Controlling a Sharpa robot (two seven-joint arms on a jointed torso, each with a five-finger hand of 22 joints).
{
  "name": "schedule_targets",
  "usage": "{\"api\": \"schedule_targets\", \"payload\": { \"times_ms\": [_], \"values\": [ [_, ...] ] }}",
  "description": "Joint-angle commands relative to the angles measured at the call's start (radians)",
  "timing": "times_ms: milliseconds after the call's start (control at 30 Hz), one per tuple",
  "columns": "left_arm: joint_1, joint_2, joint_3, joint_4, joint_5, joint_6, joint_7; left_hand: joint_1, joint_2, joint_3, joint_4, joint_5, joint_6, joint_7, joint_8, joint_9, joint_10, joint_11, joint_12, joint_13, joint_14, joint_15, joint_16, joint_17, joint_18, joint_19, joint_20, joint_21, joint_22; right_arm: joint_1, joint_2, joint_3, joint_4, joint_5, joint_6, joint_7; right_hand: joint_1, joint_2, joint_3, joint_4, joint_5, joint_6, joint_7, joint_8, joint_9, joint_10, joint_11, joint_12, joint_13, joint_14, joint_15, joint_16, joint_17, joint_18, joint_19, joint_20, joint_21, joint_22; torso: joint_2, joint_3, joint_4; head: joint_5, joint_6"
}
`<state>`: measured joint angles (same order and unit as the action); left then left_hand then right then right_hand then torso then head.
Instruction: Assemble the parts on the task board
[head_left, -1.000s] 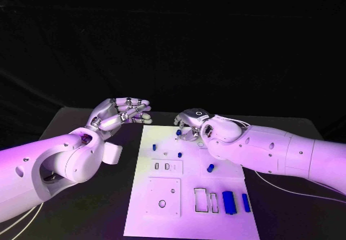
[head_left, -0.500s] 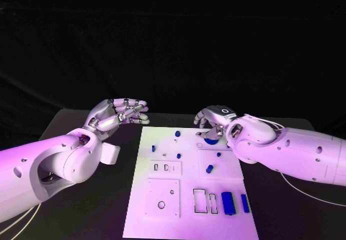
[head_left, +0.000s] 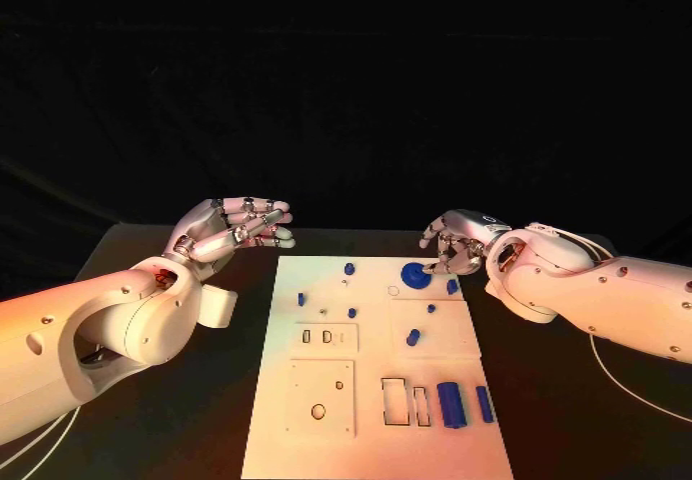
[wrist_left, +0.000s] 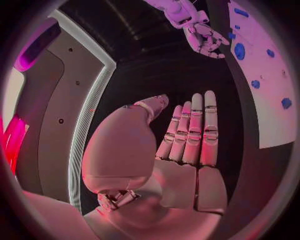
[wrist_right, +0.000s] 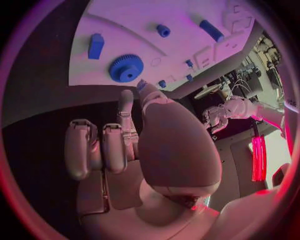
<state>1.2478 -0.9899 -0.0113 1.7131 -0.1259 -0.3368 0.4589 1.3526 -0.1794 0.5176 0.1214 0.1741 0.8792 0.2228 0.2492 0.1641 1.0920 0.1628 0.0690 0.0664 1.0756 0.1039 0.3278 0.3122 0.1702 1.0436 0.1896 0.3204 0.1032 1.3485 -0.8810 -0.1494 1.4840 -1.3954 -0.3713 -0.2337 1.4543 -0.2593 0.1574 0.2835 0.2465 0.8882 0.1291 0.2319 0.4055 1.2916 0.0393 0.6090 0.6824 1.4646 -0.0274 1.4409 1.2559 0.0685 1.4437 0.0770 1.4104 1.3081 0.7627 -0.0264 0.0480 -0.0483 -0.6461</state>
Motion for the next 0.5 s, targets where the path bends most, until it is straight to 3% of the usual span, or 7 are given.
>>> {"api": "schedule_targets", "payload": {
  "times_ms": [33,100,200,500],
  "values": [
    [0.001,0.005,0.001,-0.003,0.003,0.02,0.008,-0.009,-0.001,0.0,-0.004,-0.006,-0.008,0.013,-0.003,-0.001,-0.003,0.005,-0.004,0.001,-0.002,0.002,0.0,0.001,0.01,-0.003,0.007,0.006,-0.001,-0.004,0.008,0.0,-0.021,0.05,0.077,0.008,0.008,0.009,-0.035,0.003,0.003,-0.016,0.004,0.017,0.003,0.05,0.004,0.34,0.319,0.059,-0.002,0.026,0.047,-0.023,0.021,0.003,0.025,0.085,0.001,-0.0004,0.0009,-0.001,-0.001],
    [0.001,0.006,0.001,-0.005,0.003,0.02,0.008,-0.009,-0.001,0.0,-0.004,-0.006,-0.008,0.013,-0.003,-0.001,-0.003,0.005,-0.004,0.001,-0.002,0.002,0.0,0.001,0.01,-0.003,0.007,0.006,-0.001,-0.006,0.016,0.0,-0.036,0.059,0.082,0.01,0.006,0.022,-0.051,0.005,0.003,-0.023,0.008,0.033,0.003,0.097,0.012,0.577,0.538,0.07,0.005,0.057,0.114,-0.027,0.031,0.007,0.04,0.107,0.001,-0.0008,0.0019,-0.001,-0.001],
    [0.001,0.007,0.001,-0.007,0.003,0.021,0.008,-0.009,-0.001,0.0,-0.004,-0.006,-0.008,0.013,-0.003,-0.001,-0.002,0.005,-0.004,0.001,-0.002,0.002,0.0,0.002,0.01,-0.003,0.007,0.006,-0.001,-0.01,0.032,-0.001,-0.055,0.072,0.091,0.014,0.001,0.031,-0.057,0.004,0.003,-0.024,0.012,0.046,0.002,0.158,0.017,0.743,0.688,0.081,0.011,0.083,0.175,-0.033,0.045,0.012,0.058,0.132,0.001,-0.0011,0.0032,0.0,-0.003],
    [0.001,0.006,0.001,-0.006,0.003,0.021,0.009,-0.009,-0.001,0.0,-0.004,-0.006,-0.008,0.013,-0.003,-0.001,-0.002,0.005,-0.004,0.001,-0.002,0.002,0.0,0.002,0.01,-0.003,0.007,0.006,-0.001,-0.025,0.066,-0.002,-0.094,0.088,0.11,0.02,-0.004,0.038,-0.058,0.005,0.003,-0.028,0.016,0.055,-0.001,0.182,0.021,0.806,0.745,0.088,0.016,0.099,0.216,-0.036,0.053,0.017,0.068,0.147,0.006,-0.0008,0.006,-0.002,-0.005]
  ]
}}
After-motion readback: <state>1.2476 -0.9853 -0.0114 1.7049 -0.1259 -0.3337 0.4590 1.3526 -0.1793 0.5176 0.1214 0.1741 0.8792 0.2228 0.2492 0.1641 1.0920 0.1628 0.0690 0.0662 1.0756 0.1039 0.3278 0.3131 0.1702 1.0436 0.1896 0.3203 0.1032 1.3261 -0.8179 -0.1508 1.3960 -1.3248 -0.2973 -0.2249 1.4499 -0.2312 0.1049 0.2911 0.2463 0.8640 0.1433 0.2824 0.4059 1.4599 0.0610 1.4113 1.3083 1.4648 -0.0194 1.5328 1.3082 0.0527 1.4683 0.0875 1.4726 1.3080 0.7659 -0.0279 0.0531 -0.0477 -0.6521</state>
